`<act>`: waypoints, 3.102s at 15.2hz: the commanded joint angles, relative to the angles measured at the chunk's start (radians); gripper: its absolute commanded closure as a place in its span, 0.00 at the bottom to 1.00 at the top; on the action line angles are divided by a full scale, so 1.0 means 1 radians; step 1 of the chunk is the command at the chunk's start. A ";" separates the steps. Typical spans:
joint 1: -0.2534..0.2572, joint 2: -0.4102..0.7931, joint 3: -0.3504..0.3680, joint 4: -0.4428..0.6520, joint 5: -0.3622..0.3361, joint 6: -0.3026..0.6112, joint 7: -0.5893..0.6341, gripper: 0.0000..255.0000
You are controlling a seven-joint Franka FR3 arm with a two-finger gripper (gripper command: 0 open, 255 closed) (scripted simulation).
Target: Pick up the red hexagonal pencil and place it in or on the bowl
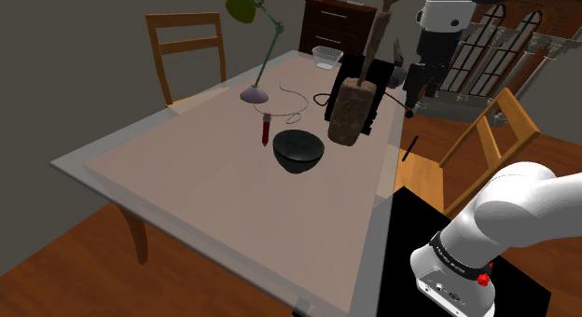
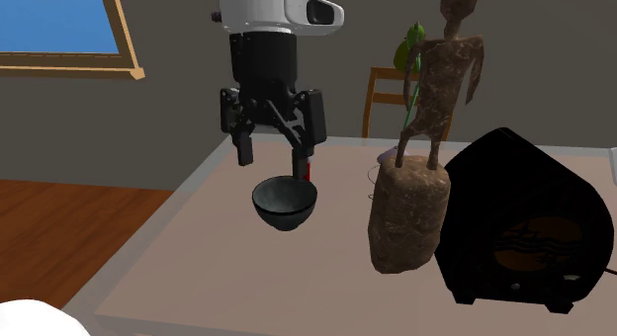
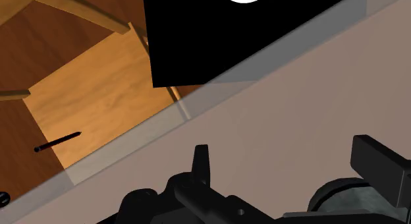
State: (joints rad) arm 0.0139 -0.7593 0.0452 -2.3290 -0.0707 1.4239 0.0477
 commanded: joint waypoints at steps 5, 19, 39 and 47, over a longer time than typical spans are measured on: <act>0.013 0.115 0.017 0.012 0.020 0.119 0.013 0.00; 0.050 0.575 0.081 0.215 0.047 0.434 0.049 0.00; 0.131 1.212 0.130 0.804 -0.018 0.549 0.090 0.00; 0.131 1.235 0.127 0.763 -0.023 0.613 0.094 0.00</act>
State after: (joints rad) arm 0.1449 0.4743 0.1726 -1.5652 -0.0938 2.0348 0.1414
